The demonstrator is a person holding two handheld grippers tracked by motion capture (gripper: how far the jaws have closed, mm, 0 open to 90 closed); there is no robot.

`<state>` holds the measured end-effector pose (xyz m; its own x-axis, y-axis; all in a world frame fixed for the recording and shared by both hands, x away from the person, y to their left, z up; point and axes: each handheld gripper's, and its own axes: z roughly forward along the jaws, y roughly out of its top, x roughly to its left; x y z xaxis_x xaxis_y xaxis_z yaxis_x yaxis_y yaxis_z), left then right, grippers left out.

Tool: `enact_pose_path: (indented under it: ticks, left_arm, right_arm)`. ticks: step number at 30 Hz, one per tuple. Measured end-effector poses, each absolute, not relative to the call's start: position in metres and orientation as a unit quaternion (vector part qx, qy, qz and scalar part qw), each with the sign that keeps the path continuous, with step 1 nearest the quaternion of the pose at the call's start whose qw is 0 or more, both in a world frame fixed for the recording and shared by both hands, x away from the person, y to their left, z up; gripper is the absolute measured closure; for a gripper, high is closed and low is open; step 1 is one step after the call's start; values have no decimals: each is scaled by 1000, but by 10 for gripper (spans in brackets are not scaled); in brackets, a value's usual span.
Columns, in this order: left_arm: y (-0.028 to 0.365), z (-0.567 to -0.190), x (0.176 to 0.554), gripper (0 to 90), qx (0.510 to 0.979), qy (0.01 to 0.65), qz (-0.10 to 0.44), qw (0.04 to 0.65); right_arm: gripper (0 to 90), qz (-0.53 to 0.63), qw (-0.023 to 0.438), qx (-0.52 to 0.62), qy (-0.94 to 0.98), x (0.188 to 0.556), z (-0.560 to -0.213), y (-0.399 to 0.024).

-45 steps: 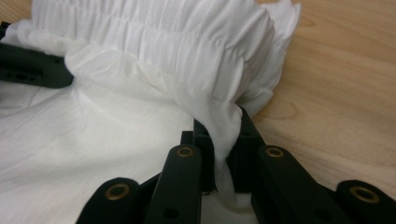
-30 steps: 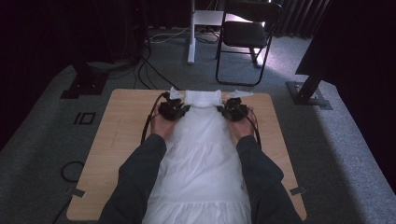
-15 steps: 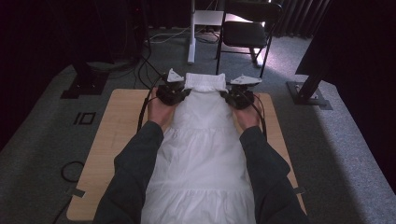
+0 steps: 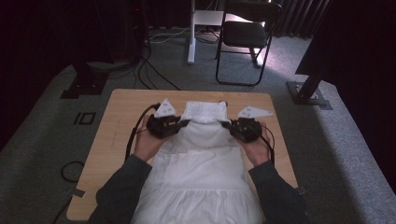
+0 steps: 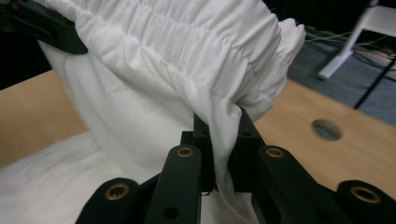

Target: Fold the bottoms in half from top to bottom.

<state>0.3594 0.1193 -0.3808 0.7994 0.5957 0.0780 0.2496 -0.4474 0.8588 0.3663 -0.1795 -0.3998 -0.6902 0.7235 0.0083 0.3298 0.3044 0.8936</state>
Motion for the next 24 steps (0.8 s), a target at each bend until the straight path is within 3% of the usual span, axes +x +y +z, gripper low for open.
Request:
enact_pose_path:
  ticks: [11,18,22,24]
  left_arm:
    - [129,-461,280,793,832,267,137,466]
    - [123,-515,267,787,855,300,76,417]
    - [118,-540,272,776,873,312,72,367]
    - [118,-548,278,771,867,324,63,375]
  right_arm:
    - [837,459,165,324,810,287,-464,-176]
    - [834,418,115,350,830,264,-516,-177]
    - [826,387,82,367,842,264,-544,-174]
    - [822,379,81,370,844,267,-553,-171]
